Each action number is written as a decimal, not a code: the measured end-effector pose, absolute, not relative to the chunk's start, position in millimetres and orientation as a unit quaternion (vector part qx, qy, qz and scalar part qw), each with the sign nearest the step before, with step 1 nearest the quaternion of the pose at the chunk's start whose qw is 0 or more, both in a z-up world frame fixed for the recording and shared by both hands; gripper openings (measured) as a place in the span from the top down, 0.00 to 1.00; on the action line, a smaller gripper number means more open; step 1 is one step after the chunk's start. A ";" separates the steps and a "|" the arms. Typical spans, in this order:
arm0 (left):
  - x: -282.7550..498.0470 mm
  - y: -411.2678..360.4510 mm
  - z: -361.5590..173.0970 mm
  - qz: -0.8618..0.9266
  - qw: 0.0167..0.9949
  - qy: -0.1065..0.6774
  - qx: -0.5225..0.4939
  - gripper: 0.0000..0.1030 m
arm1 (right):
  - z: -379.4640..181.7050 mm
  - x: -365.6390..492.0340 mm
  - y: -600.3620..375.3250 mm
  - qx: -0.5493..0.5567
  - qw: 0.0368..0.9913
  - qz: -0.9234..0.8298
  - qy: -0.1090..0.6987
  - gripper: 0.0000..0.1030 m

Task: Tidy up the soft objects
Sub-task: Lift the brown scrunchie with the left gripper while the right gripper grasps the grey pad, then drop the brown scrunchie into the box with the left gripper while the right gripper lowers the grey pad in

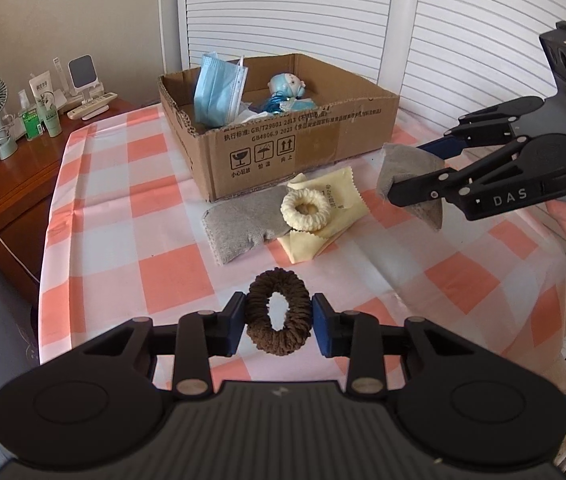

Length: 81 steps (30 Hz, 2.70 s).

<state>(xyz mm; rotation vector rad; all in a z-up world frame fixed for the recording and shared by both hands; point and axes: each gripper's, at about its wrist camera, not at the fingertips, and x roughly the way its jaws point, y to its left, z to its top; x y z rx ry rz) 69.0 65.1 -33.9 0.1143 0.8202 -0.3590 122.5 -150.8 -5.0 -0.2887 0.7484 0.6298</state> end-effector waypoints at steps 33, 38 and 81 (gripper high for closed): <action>151.8 46.2 37.4 -0.203 0.916 0.331 0.106 0.67 | 61.4 198.1 -174.6 -0.091 0.904 0.254 0.331 0.45; 178.0 34.4 46.9 -0.208 0.918 0.319 0.115 0.67 | 62.3 208.5 -177.9 -0.089 0.907 0.250 0.328 0.45; 235.3 56.9 39.1 -0.172 0.928 0.322 0.077 0.02 | 39.4 314.3 -138.7 -0.056 0.907 0.216 0.358 0.45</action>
